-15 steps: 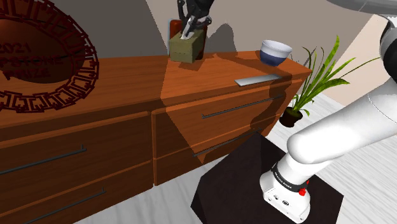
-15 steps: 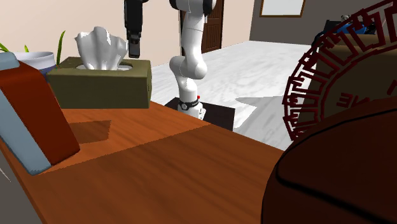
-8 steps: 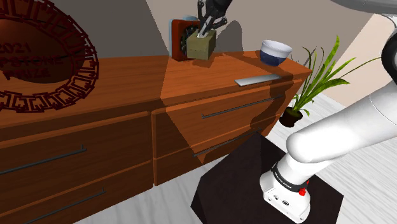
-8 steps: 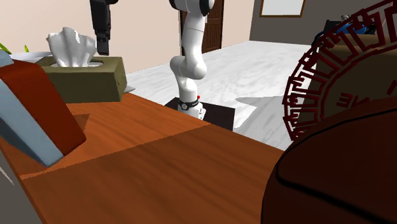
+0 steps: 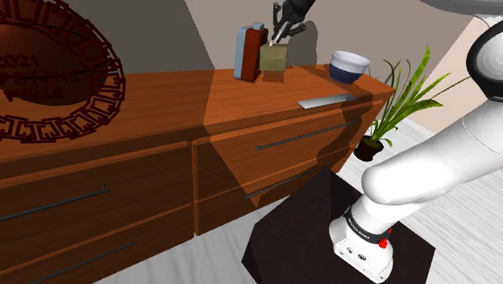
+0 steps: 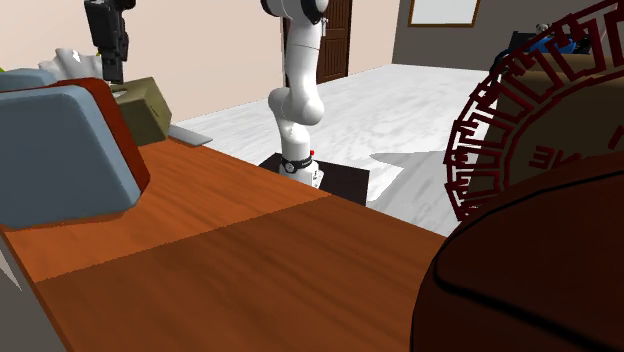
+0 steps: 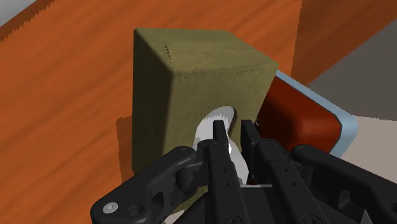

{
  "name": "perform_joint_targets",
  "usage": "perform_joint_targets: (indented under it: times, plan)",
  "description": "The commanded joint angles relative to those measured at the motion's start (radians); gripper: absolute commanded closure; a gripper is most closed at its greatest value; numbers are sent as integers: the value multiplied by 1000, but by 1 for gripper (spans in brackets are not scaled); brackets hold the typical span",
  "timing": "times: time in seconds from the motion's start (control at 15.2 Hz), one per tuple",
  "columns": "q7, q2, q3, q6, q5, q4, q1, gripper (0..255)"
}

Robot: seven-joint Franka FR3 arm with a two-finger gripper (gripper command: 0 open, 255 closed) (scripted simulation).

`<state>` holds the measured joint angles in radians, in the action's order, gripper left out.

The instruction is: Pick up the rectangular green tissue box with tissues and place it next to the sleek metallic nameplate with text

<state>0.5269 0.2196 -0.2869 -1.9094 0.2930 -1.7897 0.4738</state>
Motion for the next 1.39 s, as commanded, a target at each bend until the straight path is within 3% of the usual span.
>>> perform_joint_targets:
  times: [0.0,0.46,0.73,1.32]
  plan:
    - [-43,-23,29,8,2,26,17,255]
    - [-183,-128,116,62,10,143,78,255]
    - [-268,-226,166,112,18,263,121,255]
    - [-305,-197,164,-9,32,107,120,255]
